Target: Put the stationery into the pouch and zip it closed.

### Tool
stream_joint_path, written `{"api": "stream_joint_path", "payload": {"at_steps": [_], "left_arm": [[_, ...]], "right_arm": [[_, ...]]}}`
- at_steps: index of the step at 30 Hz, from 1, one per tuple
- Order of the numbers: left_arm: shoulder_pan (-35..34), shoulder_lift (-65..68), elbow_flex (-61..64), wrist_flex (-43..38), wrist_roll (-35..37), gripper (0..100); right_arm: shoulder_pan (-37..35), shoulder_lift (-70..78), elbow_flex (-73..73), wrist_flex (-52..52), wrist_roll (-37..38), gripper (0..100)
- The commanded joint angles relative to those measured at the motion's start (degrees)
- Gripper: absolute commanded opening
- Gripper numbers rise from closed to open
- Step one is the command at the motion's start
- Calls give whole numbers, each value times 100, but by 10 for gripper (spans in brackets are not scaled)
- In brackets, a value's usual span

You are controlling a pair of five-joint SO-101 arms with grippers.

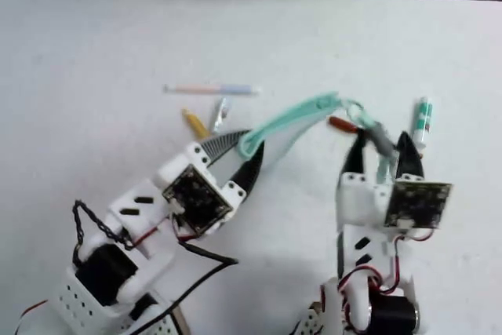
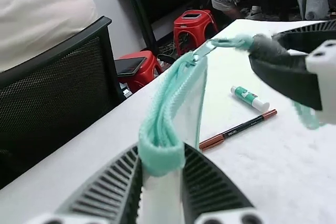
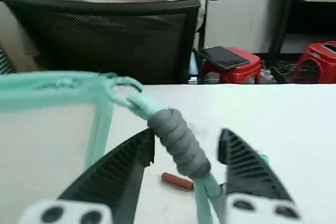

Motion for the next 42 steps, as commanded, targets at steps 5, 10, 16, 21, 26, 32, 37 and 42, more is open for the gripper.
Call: {"api": "stream_joint_path", "payload": {"at_steps": [5,10,16,21,26,32,37,42], "left_arm": [[-400,-119,-1582,-9,79,24],[-1569,-119,-2347,475,79,24],[-3248,-119,-2057,510,70,24],[-4057,-119,-1011,466,229,24],[-4470,-119,-220,466,1741,24],[-4620,-119,484,448,2497,24],[-4637,-119,1143,-369,2699,24],[-4620,-119,1556,-993,2699,24]], "right_arm": [[-840,22,-756,593,422,262],[-831,48,-800,646,501,262],[-1077,66,-598,576,958,262],[-1798,681,-607,365,1345,262],[-1991,2932,-1125,-374,1538,262],[-1974,6132,-3095,-444,1530,262],[-1815,8347,-4448,-488,1240,262],[-1429,9886,-5512,-857,-273,241]]}}
